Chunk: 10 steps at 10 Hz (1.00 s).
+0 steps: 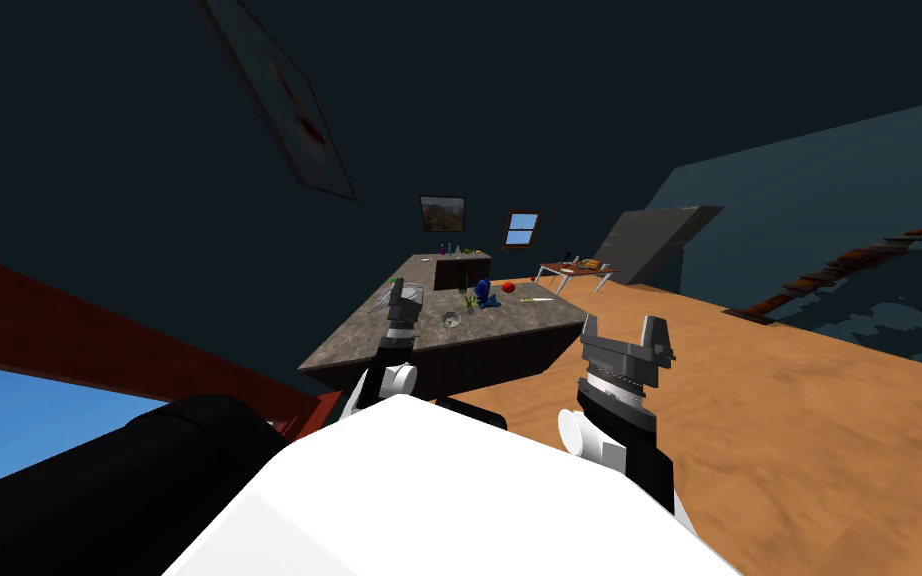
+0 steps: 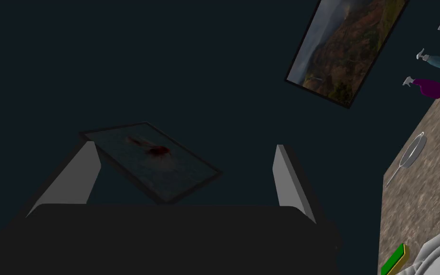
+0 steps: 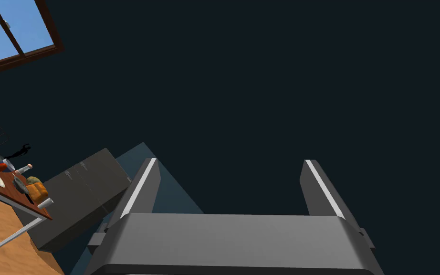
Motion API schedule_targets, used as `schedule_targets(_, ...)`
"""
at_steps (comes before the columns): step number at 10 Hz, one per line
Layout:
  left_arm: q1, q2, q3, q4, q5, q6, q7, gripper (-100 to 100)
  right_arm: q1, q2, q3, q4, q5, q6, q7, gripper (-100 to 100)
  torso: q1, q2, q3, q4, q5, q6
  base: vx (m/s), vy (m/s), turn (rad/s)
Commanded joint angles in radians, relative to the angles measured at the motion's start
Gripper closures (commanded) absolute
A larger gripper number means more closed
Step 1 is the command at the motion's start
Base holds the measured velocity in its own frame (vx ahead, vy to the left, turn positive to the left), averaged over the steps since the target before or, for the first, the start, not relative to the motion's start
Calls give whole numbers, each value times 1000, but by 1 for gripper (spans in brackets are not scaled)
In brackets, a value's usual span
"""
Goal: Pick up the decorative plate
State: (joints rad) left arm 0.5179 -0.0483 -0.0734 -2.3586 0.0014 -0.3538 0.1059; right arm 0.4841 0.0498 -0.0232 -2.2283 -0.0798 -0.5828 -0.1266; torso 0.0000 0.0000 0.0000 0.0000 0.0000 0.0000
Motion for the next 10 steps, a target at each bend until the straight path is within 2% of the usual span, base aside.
schedule_targets(1,-3,46,6,1,2,20,1,-100,0,0,0,0,0,0,0,0,0,0,0,0,0,0,-12,14,-54)
schedule_targets(4,-12,134,33,4,12,96,2,-100,0,0,0,0,0,0,0,0,4,3,2,1,1,0,-49,53,-117)
schedule_targets(6,-21,177,60,5,21,156,4,-100,0,0,0,0,0,0,0,0,5,5,3,1,1,0,-91,70,-167)
schedule_targets(7,-21,177,60,5,21,174,4,-100,0,0,0,0,0,0,0,0,6,6,4,1,1,0,-77,59,-72)
schedule_targets(8,-27,193,76,5,26,211,5,-100,0,0,0,0,0,0,0,0,5,5,3,1,1,0,-73,60,-116)
schedule_targets(9,-27,193,76,5,26,219,5,-100,0,0,0,0,0,0,0,0,5,5,3,1,1,0,-54,44,-80)
schedule_targets(10,-32,207,93,4,31,258,6,-100,0,0,0,0,0,0,0,0,4,4,2,1,1,0,-67,43,-144)
